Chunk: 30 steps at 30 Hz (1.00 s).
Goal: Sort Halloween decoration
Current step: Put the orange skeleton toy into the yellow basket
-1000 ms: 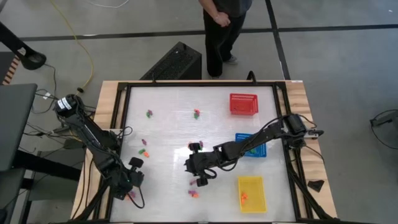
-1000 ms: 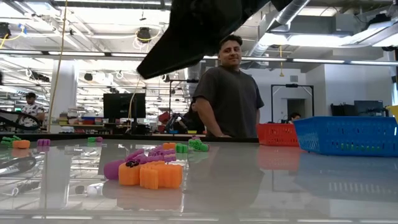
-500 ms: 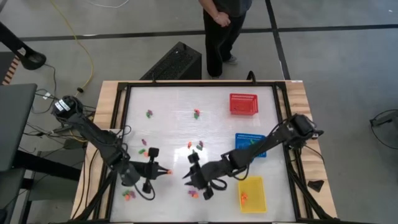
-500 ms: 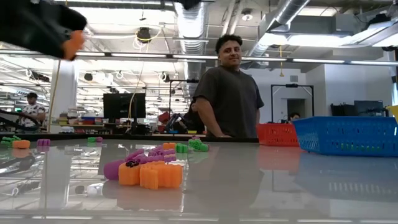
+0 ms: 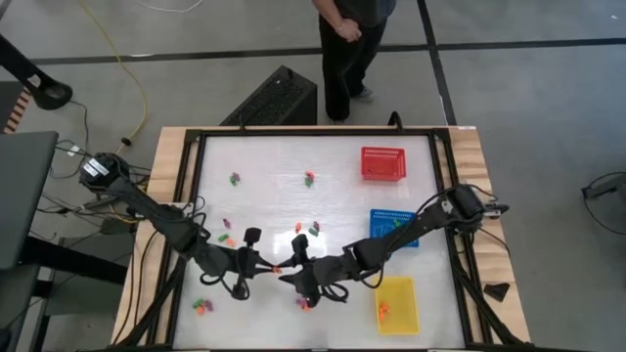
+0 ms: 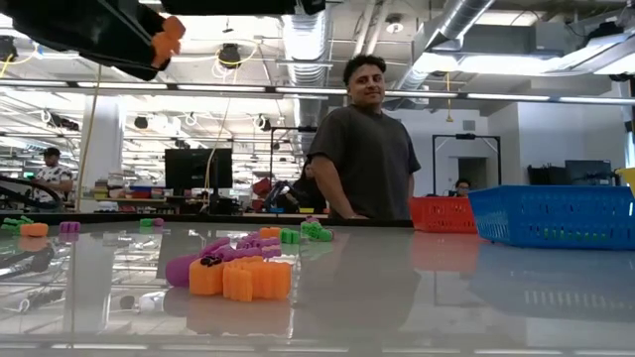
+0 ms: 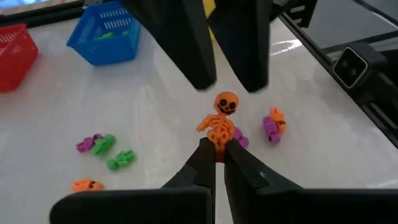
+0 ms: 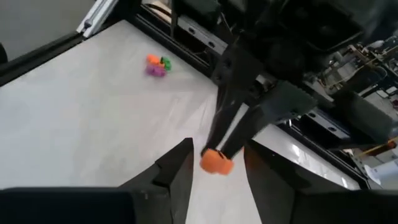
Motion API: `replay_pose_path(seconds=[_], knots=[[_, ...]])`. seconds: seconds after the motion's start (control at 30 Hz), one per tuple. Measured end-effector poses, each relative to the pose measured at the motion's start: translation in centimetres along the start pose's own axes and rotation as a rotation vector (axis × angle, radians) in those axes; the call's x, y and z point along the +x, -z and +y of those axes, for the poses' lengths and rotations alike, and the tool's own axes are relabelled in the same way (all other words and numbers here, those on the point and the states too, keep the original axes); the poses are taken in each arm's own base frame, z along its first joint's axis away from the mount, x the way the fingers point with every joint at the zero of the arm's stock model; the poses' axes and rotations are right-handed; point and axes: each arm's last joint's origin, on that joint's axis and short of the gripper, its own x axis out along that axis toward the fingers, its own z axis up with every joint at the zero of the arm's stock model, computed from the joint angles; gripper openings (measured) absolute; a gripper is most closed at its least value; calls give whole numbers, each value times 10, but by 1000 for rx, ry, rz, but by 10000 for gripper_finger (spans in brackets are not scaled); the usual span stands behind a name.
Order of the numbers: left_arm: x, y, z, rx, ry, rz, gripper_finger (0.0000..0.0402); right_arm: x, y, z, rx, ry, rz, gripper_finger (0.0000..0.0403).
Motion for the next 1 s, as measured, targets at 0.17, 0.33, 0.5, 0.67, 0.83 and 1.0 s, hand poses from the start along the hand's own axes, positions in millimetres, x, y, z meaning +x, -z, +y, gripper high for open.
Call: replay_pose_path(seconds=[0.17,0.33,0.5,0.67,0.83,1.0], knots=[[2,-1,3,14,5,-1,1,1,2,-2,15,2,10,198],[2,-6,4,1,6,-50,1,2,5,-4,13,1,30,199],[2,-9,4,3,7,-82,1,3,5,-5,10,4,29,185],[2,-9,4,3,-4,-80,1,2,5,-5,-8,3,29,145],[2,-9,5,-2,-26,-77,10,2,5,-5,-20,3,32,89],[2,-9,5,-14,-33,-78,23,2,6,-5,-21,6,34,52]])
